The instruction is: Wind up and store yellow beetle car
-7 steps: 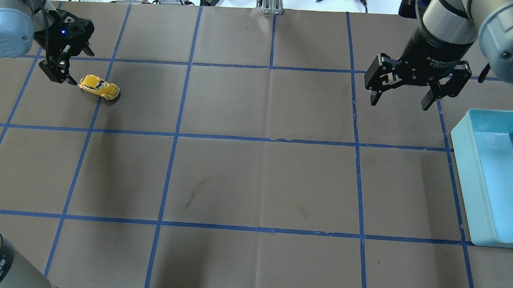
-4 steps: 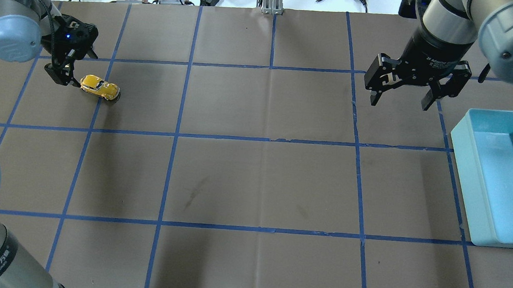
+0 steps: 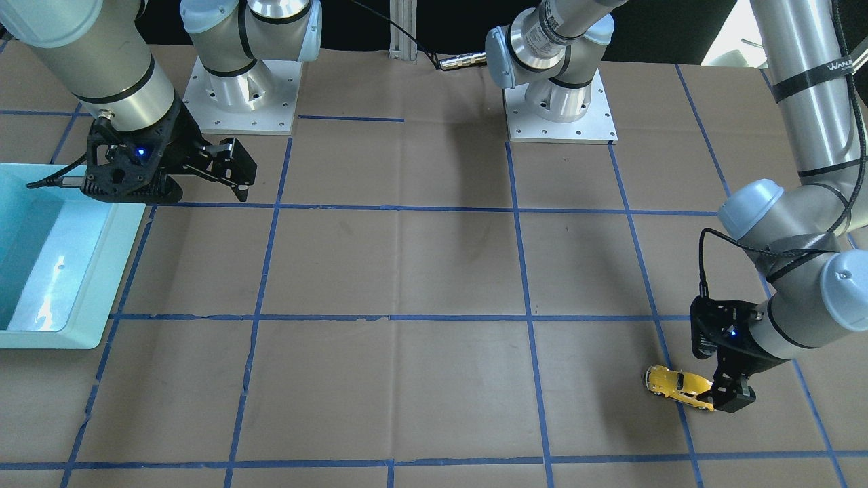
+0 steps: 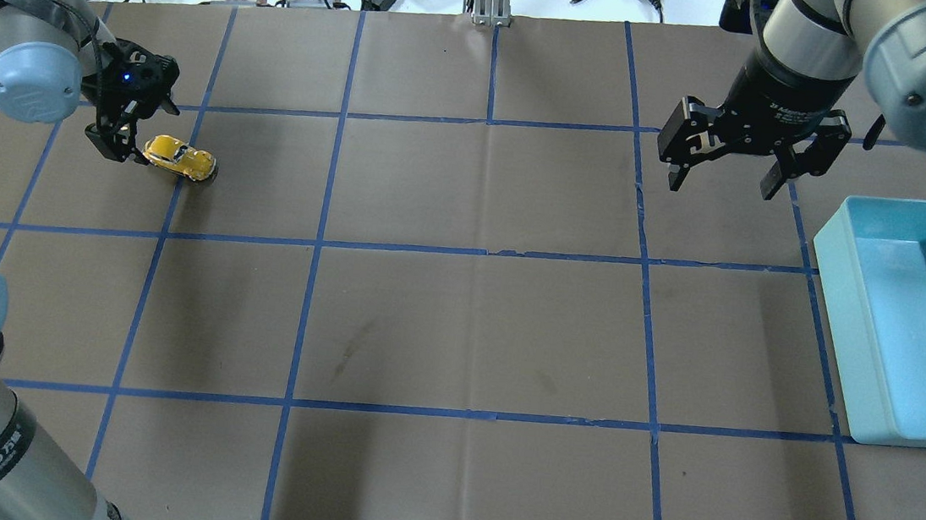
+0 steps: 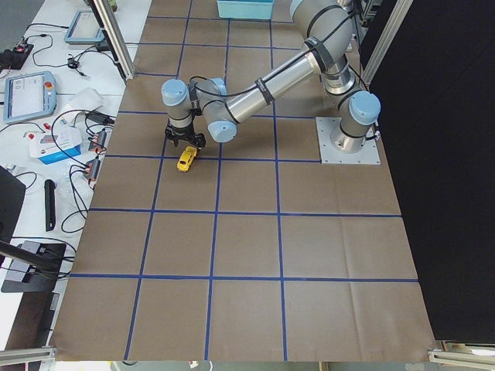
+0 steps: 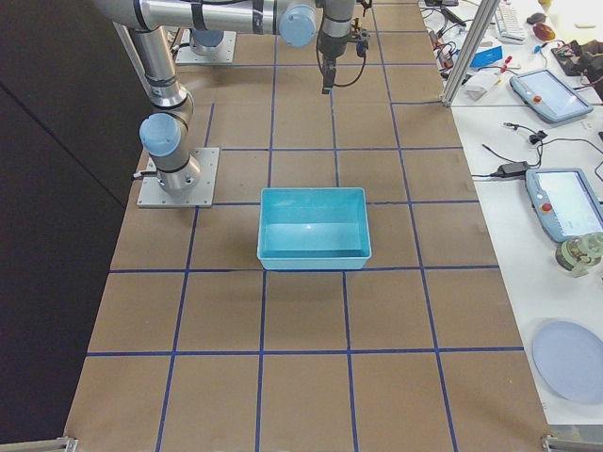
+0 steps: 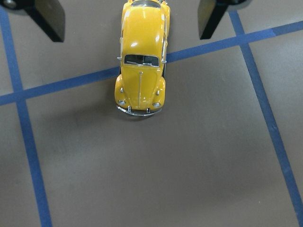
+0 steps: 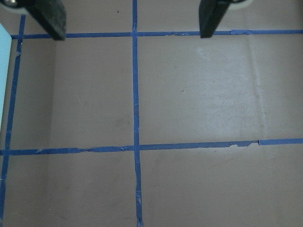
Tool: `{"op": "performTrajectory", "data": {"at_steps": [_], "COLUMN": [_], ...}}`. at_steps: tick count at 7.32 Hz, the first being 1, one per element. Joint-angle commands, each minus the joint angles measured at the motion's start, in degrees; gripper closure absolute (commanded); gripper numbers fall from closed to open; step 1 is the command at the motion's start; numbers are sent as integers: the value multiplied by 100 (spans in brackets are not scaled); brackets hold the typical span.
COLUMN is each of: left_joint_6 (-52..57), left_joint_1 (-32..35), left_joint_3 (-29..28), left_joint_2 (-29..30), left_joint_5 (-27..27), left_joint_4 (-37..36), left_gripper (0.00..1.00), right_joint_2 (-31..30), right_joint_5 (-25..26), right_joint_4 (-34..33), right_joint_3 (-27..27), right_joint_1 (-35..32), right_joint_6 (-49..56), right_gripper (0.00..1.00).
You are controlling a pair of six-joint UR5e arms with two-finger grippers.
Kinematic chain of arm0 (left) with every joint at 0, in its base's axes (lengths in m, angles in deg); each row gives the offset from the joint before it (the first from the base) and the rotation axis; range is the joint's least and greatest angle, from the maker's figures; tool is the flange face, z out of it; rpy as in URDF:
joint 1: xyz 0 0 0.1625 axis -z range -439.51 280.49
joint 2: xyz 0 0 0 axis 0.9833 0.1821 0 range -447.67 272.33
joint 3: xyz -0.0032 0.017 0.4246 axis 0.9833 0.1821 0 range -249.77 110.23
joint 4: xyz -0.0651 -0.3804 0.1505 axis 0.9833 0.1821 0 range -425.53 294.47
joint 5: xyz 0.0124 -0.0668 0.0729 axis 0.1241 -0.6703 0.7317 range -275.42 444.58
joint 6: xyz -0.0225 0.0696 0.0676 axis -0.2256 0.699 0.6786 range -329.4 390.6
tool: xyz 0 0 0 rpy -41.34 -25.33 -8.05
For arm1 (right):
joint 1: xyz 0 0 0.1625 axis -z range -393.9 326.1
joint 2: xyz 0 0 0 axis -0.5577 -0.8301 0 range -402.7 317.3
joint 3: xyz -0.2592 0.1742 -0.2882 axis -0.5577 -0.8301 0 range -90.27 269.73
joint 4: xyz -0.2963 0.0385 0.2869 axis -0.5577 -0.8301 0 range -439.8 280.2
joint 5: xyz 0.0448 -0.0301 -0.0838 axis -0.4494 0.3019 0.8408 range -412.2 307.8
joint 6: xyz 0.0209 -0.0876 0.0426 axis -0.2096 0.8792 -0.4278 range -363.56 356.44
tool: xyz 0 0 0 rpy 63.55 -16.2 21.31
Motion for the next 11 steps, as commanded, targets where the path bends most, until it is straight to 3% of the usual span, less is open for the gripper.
{"op": "performTrajectory", "data": {"at_steps": [1,4,11], "left_joint_6": [39,39,13], "left_joint_1": [-15,-15,-15], "left_joint_3": [-30,-39,-22], "left_joint_2": [139,367,526], "left_joint_5": [-76,-260,-209], "left_joint_4": [-98,-484,-424], "left_gripper": [0,0,0], "right_joint_2": [0,0,-9], "right_joint_5": [0,0,0], "right_joint_4": [0,0,-18], "right_joint_3": [0,0,-9], "right_joint_1": [0,9,0], "right_joint_6": [0,9,0], "right_gripper": [0,0,0]}}
